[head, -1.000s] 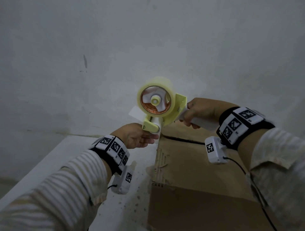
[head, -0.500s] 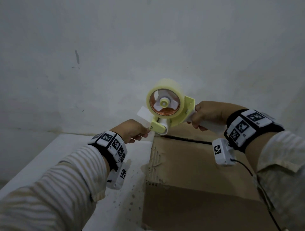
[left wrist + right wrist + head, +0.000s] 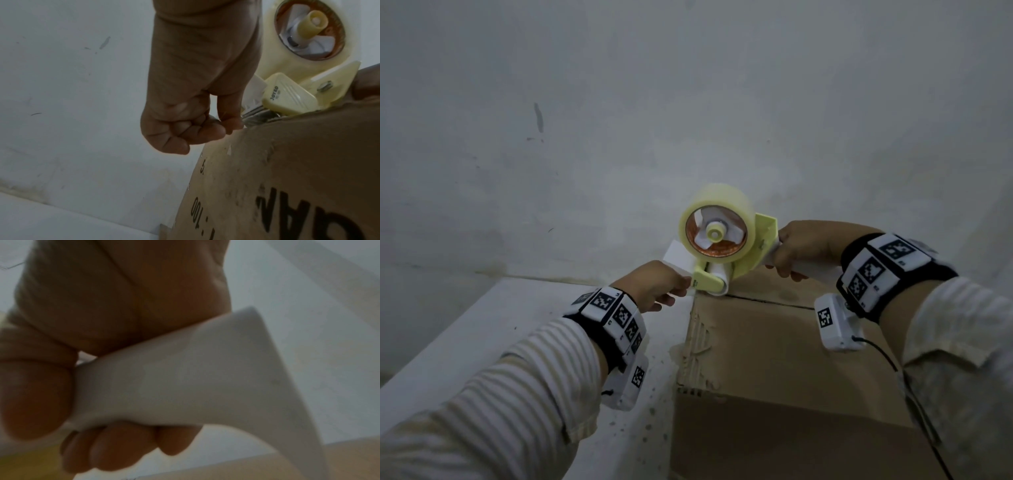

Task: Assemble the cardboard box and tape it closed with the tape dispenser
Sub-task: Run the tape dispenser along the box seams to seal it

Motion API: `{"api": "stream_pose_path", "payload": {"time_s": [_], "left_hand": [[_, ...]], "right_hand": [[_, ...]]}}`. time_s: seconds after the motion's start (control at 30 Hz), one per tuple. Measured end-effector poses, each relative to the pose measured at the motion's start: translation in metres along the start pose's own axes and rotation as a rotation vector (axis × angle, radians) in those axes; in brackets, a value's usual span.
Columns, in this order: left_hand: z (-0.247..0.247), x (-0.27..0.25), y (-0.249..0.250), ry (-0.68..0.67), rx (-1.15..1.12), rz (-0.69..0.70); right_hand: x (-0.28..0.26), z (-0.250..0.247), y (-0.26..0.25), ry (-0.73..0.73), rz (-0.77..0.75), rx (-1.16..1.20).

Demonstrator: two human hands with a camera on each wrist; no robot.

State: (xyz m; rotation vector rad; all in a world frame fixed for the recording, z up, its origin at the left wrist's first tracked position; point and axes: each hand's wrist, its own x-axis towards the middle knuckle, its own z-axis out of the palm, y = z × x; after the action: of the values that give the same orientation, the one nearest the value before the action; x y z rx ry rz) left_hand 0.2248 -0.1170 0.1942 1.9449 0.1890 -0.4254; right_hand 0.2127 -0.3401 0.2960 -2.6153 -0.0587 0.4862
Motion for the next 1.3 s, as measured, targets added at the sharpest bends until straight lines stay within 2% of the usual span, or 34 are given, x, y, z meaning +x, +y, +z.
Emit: {"api": "stream_pose_path", "payload": {"time_s": [0.17, 0.5, 0.7, 0.83, 1.0, 1.13, 1.3], "left_hand": [[0.002, -0.001, -0.002, -0.044, 0.014, -0.036], [0.012, 0.000, -0.012, -0.088, -0.064, -0.073], [0.010, -0.010, -0.016, -0.071, 0.087, -0.110], [0.010, -0.011, -0.014, -0.017, -0.062, 0.043], [0.021, -0.021, -0.003, -0.093, -0.266, 0.132], [0.017, -0.025, -0.006, -0.171, -0.126, 0.096], [0.007, -0.033, -0.003, -0.206, 0.011, 0.049]], "right_hand": [[0.004, 0.005, 0.001, -0.020, 0.018, 0.058], [0.021, 0.009, 0.005, -0.011, 0.076, -0.009], [0.022, 0.009, 0.002, -0.004, 0.097, -0.037], [0.024, 0.013, 0.002, -0.014, 0.102, -0.004], [0.024, 0.014, 0.004, -0.007, 0.122, 0.033], [0.024, 0.017, 0.007, -0.014, 0.129, 0.037], [0.022, 0.018, 0.006, -0.022, 0.138, 0.029]]}}
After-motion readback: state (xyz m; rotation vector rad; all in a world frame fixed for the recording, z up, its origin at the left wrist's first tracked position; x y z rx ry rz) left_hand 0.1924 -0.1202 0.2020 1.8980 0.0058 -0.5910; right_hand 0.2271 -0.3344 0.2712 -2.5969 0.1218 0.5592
